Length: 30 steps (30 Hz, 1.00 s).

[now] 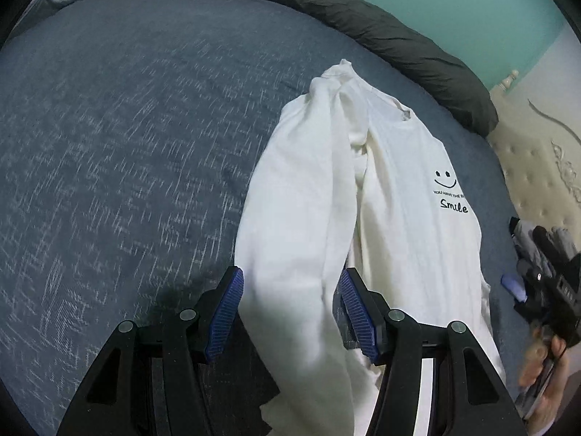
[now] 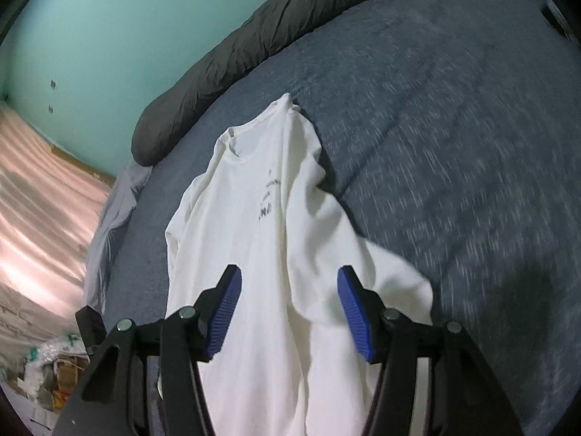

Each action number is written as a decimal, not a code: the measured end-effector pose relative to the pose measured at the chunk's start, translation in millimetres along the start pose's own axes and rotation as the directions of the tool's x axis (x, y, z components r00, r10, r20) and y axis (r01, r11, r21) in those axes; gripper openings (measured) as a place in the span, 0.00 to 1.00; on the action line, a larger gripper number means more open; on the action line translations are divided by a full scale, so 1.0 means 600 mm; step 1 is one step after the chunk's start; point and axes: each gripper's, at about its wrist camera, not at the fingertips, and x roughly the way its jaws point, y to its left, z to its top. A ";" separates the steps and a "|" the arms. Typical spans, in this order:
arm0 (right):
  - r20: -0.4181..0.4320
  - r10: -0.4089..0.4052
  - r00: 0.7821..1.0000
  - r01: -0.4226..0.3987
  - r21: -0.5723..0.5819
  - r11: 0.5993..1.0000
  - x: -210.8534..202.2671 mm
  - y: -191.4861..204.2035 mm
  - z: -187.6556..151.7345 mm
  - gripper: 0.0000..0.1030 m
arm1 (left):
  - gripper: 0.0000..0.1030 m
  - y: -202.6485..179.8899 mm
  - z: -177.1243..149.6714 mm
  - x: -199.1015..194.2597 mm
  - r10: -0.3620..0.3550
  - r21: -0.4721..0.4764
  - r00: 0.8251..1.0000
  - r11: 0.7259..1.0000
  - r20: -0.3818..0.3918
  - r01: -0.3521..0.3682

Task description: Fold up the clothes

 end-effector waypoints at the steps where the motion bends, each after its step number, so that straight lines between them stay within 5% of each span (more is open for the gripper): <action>1: -0.002 0.001 1.000 -0.001 0.003 1.000 0.001 -0.003 -0.007 0.54 | 0.59 0.002 -0.004 0.000 0.004 0.000 1.000 1.000 0.002 -0.004; 11: 0.017 0.028 0.999 -0.029 0.062 0.998 0.014 -0.023 -0.030 0.54 | 0.58 0.010 -0.014 0.005 0.008 0.006 1.000 1.000 -0.003 -0.007; 21: 0.023 0.030 0.999 -0.030 0.016 0.999 0.018 0.005 -0.020 0.54 | 0.07 0.007 -0.019 -0.005 -0.019 0.039 1.000 0.999 0.001 0.019; 30: 0.029 0.034 0.999 -0.034 0.020 0.999 0.017 0.007 -0.020 0.54 | 0.04 0.015 -0.016 -0.041 -0.027 0.050 0.998 0.998 0.058 0.024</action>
